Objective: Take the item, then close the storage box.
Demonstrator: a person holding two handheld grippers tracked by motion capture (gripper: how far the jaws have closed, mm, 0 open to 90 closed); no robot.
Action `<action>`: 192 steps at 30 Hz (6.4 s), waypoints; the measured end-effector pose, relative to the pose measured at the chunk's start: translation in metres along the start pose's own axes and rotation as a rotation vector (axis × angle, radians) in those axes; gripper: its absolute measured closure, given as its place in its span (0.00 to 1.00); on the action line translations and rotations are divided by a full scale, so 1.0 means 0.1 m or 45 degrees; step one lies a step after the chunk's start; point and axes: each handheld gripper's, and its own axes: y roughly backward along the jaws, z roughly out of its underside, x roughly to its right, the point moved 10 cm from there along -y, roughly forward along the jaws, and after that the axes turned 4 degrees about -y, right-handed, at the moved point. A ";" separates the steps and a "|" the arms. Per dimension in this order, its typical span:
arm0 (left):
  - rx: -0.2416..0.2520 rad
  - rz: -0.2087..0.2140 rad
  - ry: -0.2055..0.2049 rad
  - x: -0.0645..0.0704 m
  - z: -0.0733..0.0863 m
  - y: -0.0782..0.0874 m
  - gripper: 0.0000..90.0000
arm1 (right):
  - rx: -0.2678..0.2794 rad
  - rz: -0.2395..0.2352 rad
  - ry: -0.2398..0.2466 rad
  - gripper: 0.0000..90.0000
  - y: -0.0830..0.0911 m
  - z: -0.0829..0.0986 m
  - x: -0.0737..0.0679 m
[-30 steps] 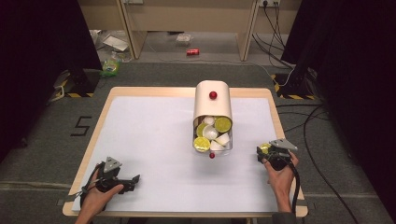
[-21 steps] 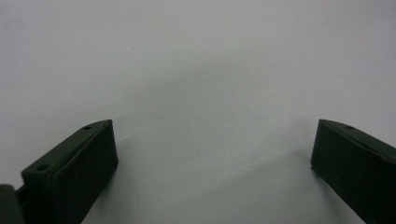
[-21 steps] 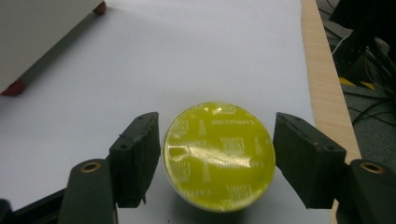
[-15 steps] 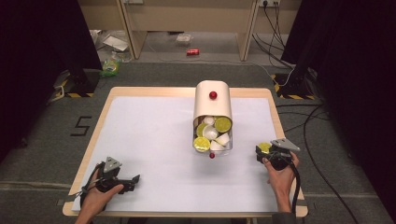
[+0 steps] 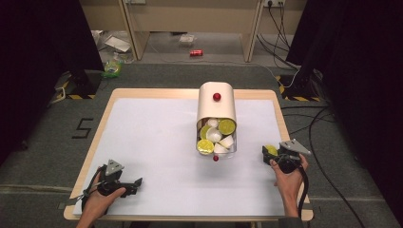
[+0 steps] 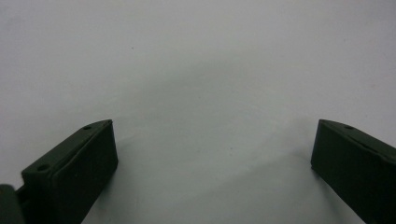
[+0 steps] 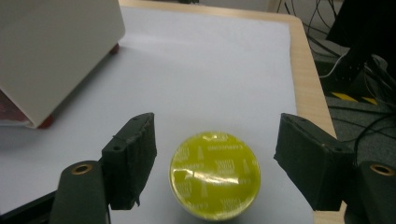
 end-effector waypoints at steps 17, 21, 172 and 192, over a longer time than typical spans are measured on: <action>0.001 0.000 0.001 0.00 0.00 0.00 0.00 | 0.076 -0.064 0.042 0.33 0.23 -0.16 -0.21; 0.001 0.001 0.000 0.00 0.00 0.00 0.00 | 0.087 -0.082 0.053 0.33 0.30 -0.19 -0.26; -0.004 -0.006 -0.005 0.00 0.00 0.00 0.00 | 0.152 -0.304 0.220 0.18 0.28 -0.41 -1.34; -0.003 -0.006 -0.003 0.00 0.00 0.00 0.00 | 0.155 -0.278 0.215 0.18 0.21 -0.46 -1.30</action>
